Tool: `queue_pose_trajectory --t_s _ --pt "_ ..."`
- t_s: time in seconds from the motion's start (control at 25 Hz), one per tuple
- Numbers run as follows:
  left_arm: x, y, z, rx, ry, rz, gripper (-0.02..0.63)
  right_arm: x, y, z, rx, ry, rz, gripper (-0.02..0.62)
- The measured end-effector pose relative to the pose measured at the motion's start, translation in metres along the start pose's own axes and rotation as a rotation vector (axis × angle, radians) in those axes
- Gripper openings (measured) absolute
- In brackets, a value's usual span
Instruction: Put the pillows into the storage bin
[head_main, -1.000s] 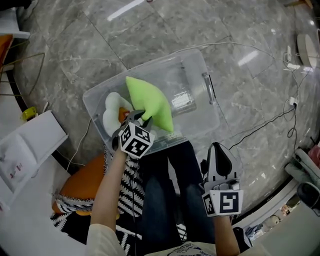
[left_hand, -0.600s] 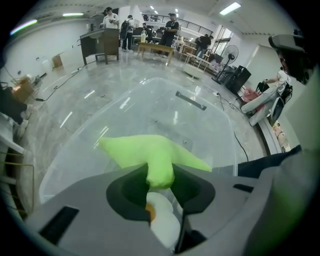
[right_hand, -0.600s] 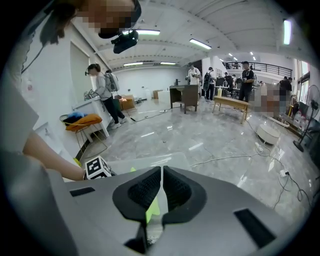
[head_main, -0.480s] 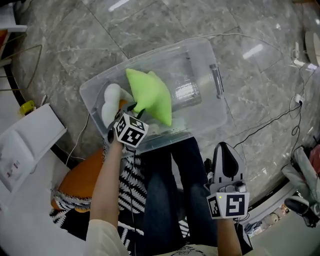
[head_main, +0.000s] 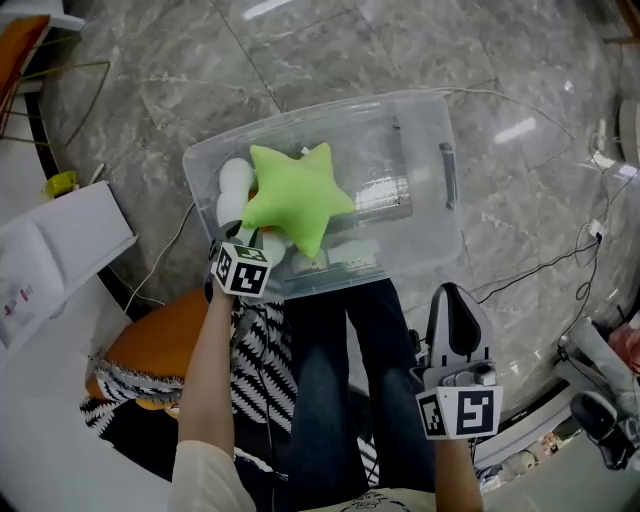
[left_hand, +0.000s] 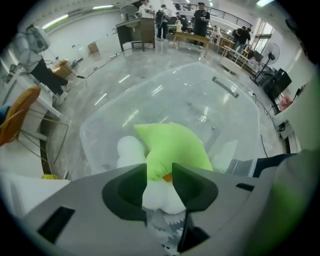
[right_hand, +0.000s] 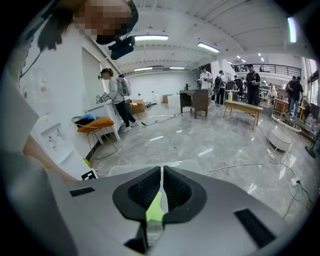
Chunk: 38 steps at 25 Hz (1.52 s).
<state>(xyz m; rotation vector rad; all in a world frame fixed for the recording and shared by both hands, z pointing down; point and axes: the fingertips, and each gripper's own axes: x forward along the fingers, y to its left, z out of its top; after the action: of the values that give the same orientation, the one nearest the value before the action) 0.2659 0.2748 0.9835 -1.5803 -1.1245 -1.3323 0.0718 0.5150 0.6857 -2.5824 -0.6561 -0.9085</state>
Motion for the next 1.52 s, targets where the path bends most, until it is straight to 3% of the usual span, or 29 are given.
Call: queue_pose_trajectory --t_s 0.16,0.32,0.64,0.76,0.88,1.0,1.2,1.52 --pt "-0.035 0.01 -0.005 -0.058 -0.057 0.024 0.17 -0.007 0.021 0.015 -0.041 -0.02 0.049 0.026" --pt "-0.109 0.007 0.014 -0.127 -0.203 0.039 0.169 -0.022 0.047 0.049 -0.085 -0.056 0.115 0.026" --pt "-0.321 0.011 0.063 -0.328 -0.527 0.136 0.163 -0.071 0.127 0.17 -0.246 -0.183 0.339 0.026" --pt "-0.403 0.013 0.062 -0.412 -0.619 0.184 0.16 -0.099 0.16 0.206 -0.3 -0.217 0.416 0.026" --pt "-0.484 0.02 0.048 -0.493 -0.708 0.283 0.149 -0.127 0.196 0.234 -0.345 -0.26 0.515 0.026" --pt "-0.562 0.029 0.012 -0.586 -0.767 0.425 0.138 -0.159 0.244 0.252 -0.393 -0.296 0.646 0.026" --pt "-0.648 0.021 -0.081 -0.829 -0.815 0.628 0.138 -0.217 0.329 0.258 -0.488 -0.326 0.885 0.026" --pt "-0.707 -0.058 -0.267 -1.23 -0.774 0.91 0.138 -0.317 0.445 0.196 -0.627 -0.31 1.217 0.026"
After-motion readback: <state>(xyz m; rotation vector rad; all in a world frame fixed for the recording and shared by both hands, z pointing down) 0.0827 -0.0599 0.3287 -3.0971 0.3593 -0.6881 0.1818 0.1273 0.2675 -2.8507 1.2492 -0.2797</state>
